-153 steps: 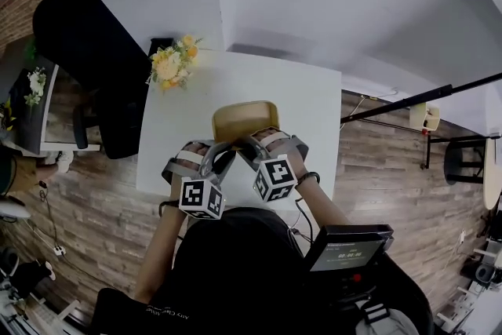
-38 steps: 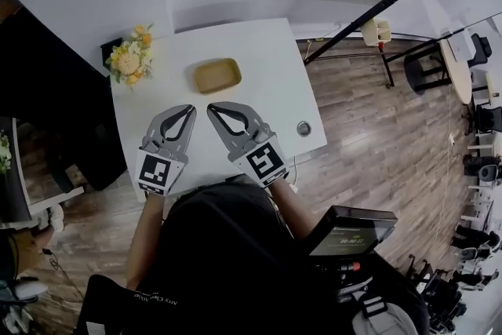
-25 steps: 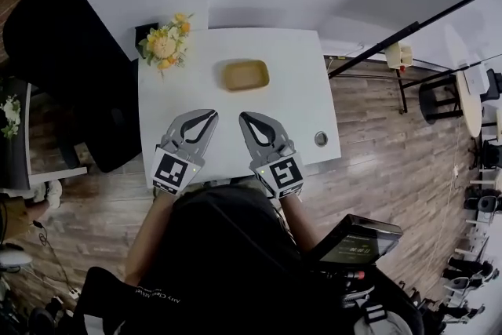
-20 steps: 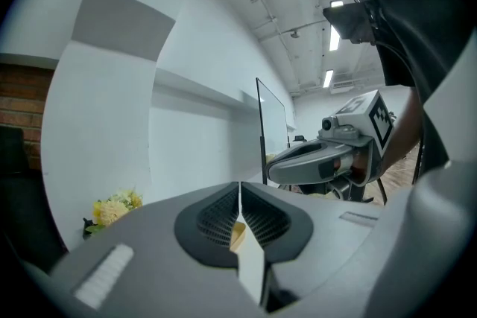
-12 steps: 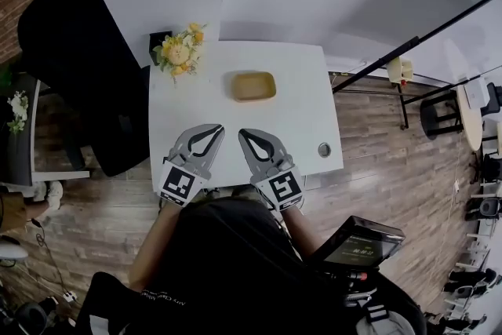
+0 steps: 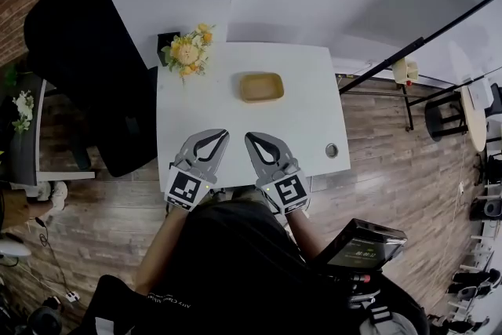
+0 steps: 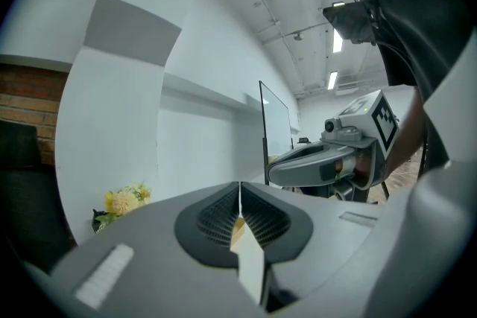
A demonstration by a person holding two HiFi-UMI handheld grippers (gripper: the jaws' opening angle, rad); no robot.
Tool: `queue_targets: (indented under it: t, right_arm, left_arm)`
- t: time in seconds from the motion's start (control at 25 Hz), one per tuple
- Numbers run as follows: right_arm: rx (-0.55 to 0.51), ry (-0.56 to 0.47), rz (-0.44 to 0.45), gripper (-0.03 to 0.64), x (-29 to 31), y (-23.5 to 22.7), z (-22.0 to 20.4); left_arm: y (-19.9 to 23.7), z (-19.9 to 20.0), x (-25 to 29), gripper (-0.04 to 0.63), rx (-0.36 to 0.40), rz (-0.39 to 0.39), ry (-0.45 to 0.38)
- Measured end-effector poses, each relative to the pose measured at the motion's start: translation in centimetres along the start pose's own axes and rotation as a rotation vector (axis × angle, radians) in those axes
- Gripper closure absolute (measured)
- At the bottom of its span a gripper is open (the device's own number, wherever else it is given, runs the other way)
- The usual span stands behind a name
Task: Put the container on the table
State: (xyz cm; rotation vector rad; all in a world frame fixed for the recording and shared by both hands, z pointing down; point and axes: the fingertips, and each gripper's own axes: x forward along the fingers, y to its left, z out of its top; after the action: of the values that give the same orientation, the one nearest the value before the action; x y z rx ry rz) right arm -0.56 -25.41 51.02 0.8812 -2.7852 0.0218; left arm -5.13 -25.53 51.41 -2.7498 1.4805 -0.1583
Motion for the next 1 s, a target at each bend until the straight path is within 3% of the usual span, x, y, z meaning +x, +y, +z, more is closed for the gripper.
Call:
queue_targets:
  t: [1.0]
  right_arm:
    - [-0.003,0.013,0.025,0.603,0.96,0.04,-0.75]
  left_arm:
    - [0.58,-0.67,0.27,0.587,-0.011,-0.001,0.012]
